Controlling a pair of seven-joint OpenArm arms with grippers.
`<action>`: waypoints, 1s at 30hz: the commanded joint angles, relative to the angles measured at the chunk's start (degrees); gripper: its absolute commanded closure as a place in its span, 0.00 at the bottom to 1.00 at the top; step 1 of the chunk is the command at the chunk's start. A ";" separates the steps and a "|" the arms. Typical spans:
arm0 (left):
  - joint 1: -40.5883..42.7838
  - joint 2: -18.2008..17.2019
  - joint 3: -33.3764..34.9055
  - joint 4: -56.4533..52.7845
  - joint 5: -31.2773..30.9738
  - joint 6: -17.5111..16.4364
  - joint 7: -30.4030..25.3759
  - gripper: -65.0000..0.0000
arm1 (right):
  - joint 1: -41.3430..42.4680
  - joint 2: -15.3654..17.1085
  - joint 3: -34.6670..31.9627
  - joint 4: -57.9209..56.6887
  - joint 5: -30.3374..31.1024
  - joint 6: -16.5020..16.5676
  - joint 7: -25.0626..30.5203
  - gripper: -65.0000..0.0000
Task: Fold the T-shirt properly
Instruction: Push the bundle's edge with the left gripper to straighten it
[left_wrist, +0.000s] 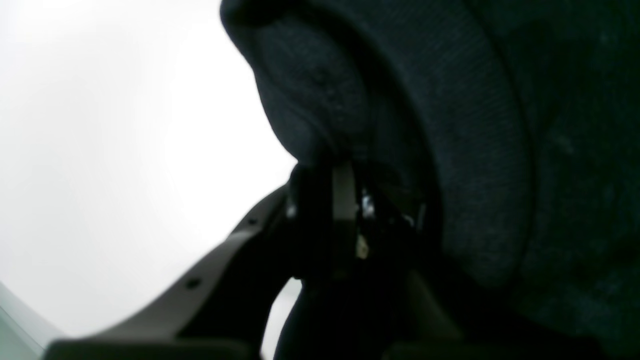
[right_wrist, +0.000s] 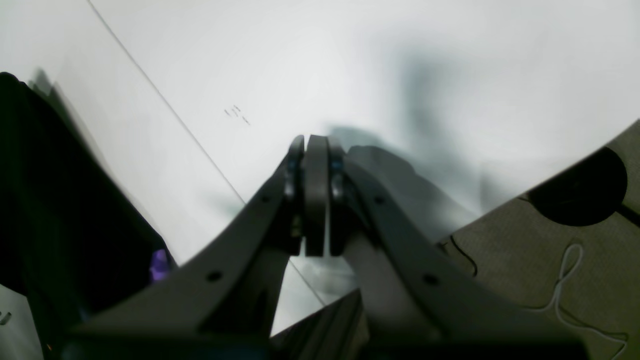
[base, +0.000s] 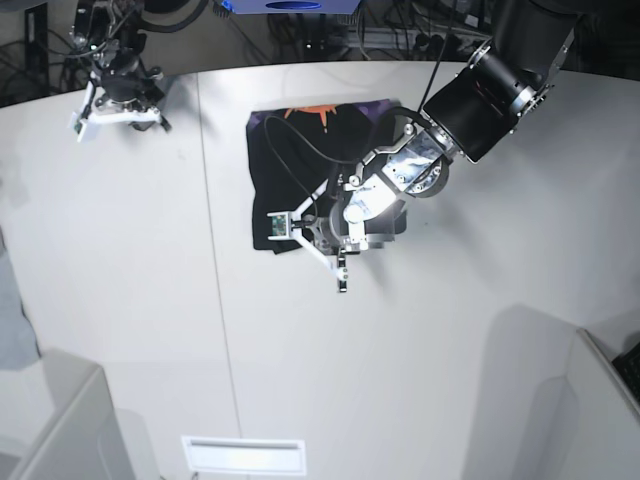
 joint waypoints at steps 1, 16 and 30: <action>-0.60 0.35 -0.04 0.57 -0.77 -0.52 -0.33 1.00 | -0.18 0.26 -0.04 1.09 0.40 0.35 0.78 1.00; -1.30 0.18 -0.13 0.83 -0.16 -0.52 -0.16 0.90 | -0.26 0.26 -0.13 1.09 0.40 0.44 0.61 1.00; -6.66 0.35 -0.92 3.29 -0.86 -0.52 0.02 0.24 | -0.26 0.26 -0.22 0.91 0.40 0.44 0.52 1.00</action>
